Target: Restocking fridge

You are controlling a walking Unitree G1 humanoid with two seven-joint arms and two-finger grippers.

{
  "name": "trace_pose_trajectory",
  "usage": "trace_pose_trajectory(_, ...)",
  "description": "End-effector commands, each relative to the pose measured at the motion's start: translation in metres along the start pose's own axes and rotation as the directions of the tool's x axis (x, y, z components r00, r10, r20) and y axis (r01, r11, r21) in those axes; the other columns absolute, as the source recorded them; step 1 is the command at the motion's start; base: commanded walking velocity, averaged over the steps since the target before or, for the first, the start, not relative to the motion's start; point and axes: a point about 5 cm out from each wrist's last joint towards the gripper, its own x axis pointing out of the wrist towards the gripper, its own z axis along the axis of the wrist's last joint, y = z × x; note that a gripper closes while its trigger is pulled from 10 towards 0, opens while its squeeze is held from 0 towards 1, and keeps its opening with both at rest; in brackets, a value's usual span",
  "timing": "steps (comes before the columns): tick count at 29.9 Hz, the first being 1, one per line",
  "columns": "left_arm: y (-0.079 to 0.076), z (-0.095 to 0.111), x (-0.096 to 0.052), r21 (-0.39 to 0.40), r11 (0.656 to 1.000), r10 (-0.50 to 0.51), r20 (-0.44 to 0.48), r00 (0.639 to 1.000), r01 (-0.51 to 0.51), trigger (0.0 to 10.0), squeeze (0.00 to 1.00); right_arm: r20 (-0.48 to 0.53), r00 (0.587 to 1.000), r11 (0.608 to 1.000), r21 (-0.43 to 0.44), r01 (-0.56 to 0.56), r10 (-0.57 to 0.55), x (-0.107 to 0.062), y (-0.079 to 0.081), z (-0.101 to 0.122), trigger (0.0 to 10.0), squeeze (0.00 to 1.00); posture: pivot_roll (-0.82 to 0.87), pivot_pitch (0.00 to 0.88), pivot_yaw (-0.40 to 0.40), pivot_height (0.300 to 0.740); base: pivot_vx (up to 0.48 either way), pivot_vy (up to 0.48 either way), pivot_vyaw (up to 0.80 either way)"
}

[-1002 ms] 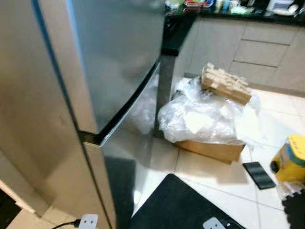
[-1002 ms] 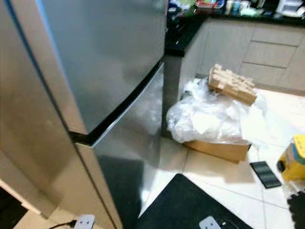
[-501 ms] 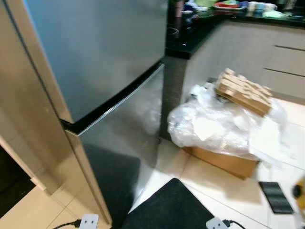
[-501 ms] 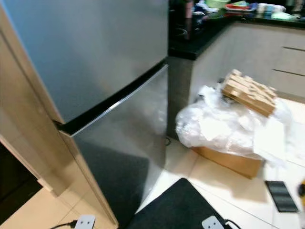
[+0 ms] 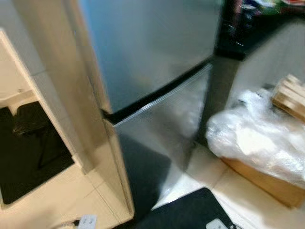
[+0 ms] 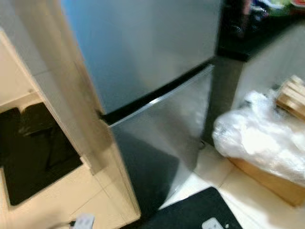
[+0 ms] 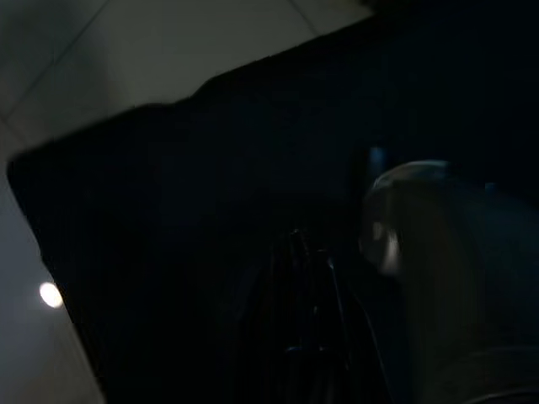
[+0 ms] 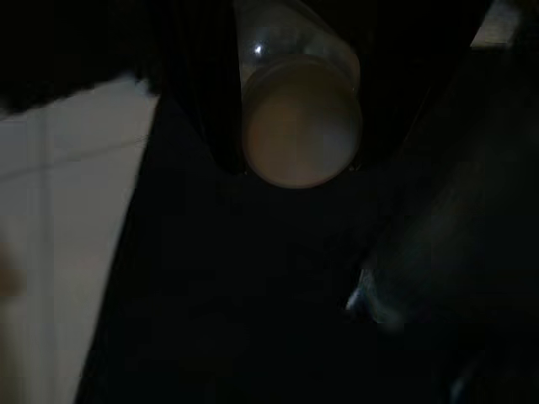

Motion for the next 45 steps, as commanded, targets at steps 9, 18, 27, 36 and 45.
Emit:
trace_pose_trajectory(9, 0.032, 0.046, -0.002, -0.206, 0.979, 0.056, 0.231, 0.971, -0.008, 10.0, 0.0, -0.026, 1.0, 1.0, -0.006, 0.018, -0.018, 0.0, 0.001, -0.006, 10.0, 0.0, 0.01, 0.0, 0.021, 0.74, 0.0, 0.0, 0.0)
trace_pose_trajectory(18, 0.077, 0.084, -0.015, -0.323, 0.946, 0.145, 0.436, 0.888, 0.004, 10.0, 0.0, -0.03, 0.999, 1.0, -0.008, 0.021, -0.021, 0.0, 0.001, -0.007, 10.0, 0.0, 0.01, 0.0, 0.021, 0.74, 0.0, 0.0, 0.0)
trace_pose_trajectory(27, 0.116, 0.179, -0.065, -0.078, 0.936, -0.121, 0.845, 0.52, 0.344, 10.0, 0.0, -0.033, 0.999, 1.0, -0.006, 0.017, -0.018, 0.0, 0.0, -0.007, 10.0, 0.0, 0.02, 0.0, 0.02, 0.74, 0.0, 0.0, 0.0)
trace_pose_trajectory(36, 0.104, 0.247, -0.135, 0.391, 0.804, -0.467, 0.882, 0.069, 0.447, 10.0, 0.0, -0.032, 0.999, 1.0, 0.001, 0.016, -0.016, 0.0, 0.0, -0.007, 10.0, 0.0, 0.02, 0.0, 0.019, 0.74, 0.0, 0.0, 0.0)
trace_pose_trajectory(45, 0.062, 0.269, -0.191, 0.706, 0.554, -0.693, 0.685, -0.226, 0.442, 10.0, 1.0, -0.035, 0.999, 1.0, -0.002, 0.017, -0.017, 0.0, -0.001, -0.007, 10.0, 0.0, 0.02, 0.0, 0.018, 0.74, 0.0, 0.0, 0.0)
